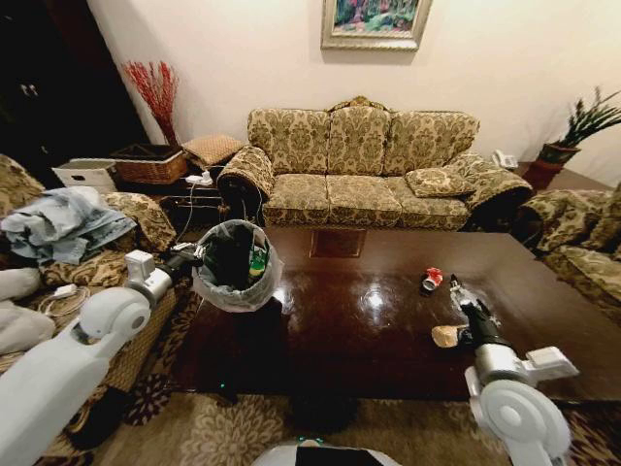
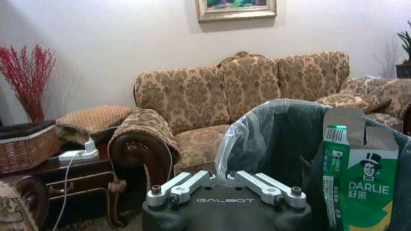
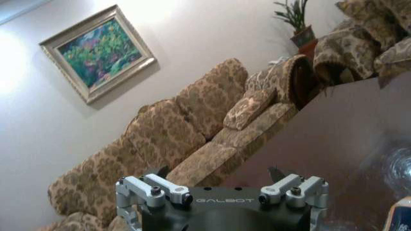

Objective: Move to the front of the table and place the trash on the table into the trash bin.

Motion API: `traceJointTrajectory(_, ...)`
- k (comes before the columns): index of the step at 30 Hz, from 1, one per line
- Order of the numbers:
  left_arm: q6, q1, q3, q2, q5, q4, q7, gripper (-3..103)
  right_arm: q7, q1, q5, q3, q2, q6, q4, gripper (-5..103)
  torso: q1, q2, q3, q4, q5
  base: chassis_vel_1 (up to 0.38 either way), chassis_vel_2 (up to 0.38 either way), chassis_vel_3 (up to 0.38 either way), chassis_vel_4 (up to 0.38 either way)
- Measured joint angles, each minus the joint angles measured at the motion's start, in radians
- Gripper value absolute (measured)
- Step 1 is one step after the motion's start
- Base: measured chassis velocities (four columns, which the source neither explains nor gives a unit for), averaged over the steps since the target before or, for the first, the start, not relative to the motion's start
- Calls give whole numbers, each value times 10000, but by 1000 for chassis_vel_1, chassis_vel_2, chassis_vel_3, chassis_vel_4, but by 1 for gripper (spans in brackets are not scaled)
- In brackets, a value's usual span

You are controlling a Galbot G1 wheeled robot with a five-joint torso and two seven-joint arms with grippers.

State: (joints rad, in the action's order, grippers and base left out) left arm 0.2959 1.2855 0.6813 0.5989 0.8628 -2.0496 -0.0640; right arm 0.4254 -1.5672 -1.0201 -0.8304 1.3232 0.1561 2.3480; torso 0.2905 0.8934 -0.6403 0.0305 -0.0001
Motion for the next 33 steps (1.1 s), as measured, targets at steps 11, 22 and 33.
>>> traceJointTrajectory(11, -127, -52, -88, 96, -6, 96, 50, 3, 252, 170, 139, 676, 281, 58, 4, 100, 1, 0, 0, 3, 0, -84, -80, 100, 74)
traceJointTrajectory(22, -183, -204, -248, -1, -1, 279, 87, 3, 301, 33, 268, 1195, 558, -35, -175, 100, 2, 0, -1, -4, -4, -269, -277, 258, 255)
traceJointTrajectory(33, -212, -274, -421, -35, 14, 349, 158, 3, 2108, -489, 803, 3392, 615, -107, -411, 100, -2, 0, 0, -6, 5, -197, -196, 192, 166)
